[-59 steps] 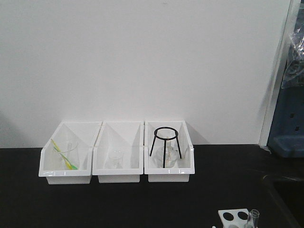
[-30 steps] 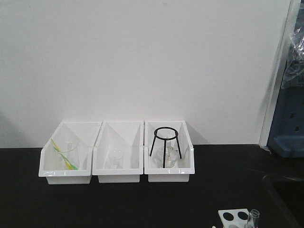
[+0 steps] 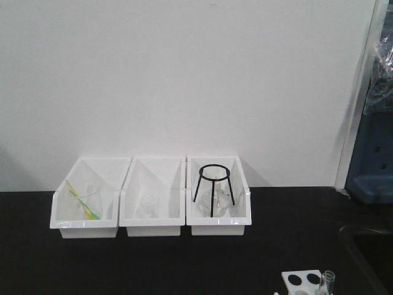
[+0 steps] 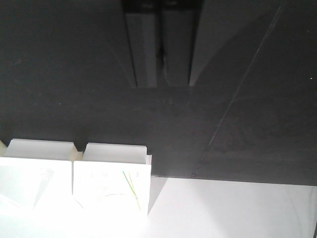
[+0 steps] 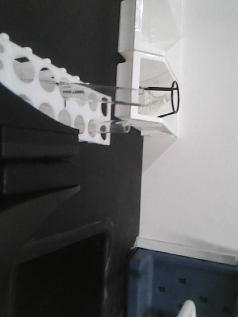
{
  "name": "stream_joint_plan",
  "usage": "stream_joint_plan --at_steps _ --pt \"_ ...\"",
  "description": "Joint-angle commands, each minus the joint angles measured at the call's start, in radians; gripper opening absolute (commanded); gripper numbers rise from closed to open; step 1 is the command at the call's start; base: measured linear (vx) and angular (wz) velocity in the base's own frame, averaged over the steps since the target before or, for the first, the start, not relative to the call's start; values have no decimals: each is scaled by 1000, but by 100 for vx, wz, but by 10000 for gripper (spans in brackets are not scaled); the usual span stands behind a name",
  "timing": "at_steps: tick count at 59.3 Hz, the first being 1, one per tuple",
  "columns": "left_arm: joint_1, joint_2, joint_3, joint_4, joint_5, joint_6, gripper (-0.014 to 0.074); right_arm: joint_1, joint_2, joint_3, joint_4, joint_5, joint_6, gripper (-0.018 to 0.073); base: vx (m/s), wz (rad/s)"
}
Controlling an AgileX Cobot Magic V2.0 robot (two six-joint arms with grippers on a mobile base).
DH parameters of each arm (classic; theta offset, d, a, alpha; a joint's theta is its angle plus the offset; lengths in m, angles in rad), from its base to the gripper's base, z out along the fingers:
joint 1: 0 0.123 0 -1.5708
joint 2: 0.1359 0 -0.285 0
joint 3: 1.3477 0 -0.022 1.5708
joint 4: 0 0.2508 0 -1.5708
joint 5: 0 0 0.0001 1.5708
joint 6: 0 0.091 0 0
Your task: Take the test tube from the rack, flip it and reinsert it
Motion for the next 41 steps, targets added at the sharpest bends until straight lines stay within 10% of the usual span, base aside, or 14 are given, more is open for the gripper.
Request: stream_joint_plan --at_steps 1,41 --pt "-7 -11 2 -5 -78 0 -6 -22 -17 27 8 -113 9 -12 0 0" --pt "-7 -11 2 -5 -79 0 -6 -21 -21 28 8 -22 8 -12 0 0"
